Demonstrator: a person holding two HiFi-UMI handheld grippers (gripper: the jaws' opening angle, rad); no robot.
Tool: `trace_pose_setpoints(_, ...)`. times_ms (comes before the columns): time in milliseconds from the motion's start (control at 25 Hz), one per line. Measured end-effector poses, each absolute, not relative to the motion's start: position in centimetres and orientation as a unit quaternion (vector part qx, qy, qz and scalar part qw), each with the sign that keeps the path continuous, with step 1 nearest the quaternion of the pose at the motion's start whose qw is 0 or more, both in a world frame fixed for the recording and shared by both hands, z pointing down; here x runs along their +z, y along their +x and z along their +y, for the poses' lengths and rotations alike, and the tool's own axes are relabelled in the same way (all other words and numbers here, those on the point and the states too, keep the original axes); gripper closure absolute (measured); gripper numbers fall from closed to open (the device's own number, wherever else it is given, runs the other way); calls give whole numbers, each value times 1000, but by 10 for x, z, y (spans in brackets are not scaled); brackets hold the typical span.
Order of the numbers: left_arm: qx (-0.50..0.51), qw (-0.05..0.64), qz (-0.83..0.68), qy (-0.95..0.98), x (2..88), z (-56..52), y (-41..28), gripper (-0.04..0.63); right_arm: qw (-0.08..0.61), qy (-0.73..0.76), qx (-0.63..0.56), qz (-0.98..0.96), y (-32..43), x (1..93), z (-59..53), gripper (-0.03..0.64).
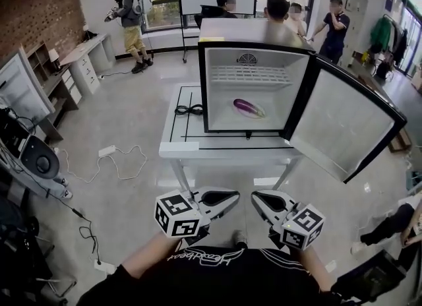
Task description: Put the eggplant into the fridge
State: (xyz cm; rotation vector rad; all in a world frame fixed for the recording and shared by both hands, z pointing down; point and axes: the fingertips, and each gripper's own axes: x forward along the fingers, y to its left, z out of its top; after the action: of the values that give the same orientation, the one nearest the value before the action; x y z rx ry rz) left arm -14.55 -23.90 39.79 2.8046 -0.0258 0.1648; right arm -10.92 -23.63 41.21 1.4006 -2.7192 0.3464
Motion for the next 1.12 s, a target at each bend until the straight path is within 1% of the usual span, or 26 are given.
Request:
trace_pose_setpoints(280, 69, 179, -2, 982, 408, -204, -170, 588, 37, 467, 116, -876, -133, 425, -204, 609)
trace_pose_setpoints(440, 73, 175, 0, 982, 408, -191, -180, 588, 37, 469, 114, -875, -143, 427, -190, 609)
trace_pose_setpoints(600, 70, 169, 0, 983, 407, -187, -189, 588, 41, 477, 113, -871, -148, 429, -181, 609)
trace_pose_setpoints(720, 69, 173, 0, 983, 409, -184, -194, 588, 29, 479, 120, -869, -151, 429, -177, 609)
trace_pose_setpoints(1120, 67, 180, 8, 981, 416, -171, -204, 588, 39, 485, 128, -864, -161, 437, -164, 609)
